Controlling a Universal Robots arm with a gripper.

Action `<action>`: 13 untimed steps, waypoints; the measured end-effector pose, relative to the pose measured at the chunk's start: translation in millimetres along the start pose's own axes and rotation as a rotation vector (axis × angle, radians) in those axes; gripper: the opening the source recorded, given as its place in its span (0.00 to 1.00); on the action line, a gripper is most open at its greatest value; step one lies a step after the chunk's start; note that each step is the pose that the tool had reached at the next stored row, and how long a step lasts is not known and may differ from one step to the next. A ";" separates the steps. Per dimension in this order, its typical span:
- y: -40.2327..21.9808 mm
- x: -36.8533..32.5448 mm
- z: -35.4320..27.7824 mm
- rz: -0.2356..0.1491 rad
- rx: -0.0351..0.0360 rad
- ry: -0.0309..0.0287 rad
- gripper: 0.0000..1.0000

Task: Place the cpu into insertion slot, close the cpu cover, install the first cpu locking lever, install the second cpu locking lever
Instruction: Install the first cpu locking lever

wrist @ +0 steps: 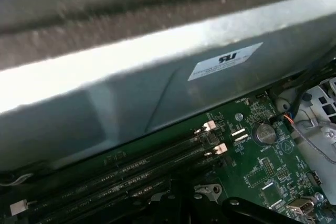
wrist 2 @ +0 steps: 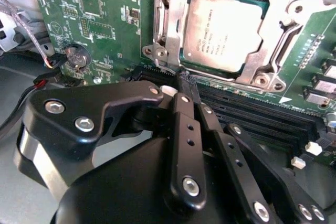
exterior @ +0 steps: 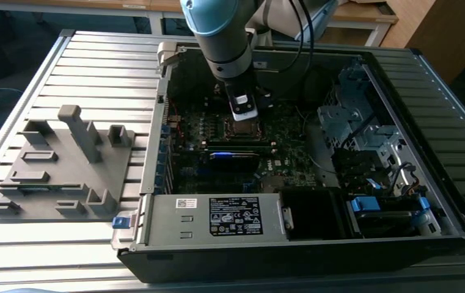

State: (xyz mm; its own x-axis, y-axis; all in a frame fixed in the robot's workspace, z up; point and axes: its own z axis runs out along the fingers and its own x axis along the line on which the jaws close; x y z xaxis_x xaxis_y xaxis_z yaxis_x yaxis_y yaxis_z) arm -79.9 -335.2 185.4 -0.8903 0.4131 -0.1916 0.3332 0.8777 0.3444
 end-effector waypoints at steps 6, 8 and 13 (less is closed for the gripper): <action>-1.2 0.2 1.8 0.000 -0.0005 0.0005 0.11; -0.8 0.0 0.9 0.000 -0.0013 0.0005 0.11; -0.3 -0.4 -0.8 0.001 -0.0015 0.0012 0.11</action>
State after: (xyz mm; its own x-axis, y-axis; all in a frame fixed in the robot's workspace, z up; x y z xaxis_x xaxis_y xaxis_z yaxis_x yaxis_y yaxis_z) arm -79.9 -335.9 186.1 -0.8904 0.4135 -0.1902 0.3334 0.8770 0.3459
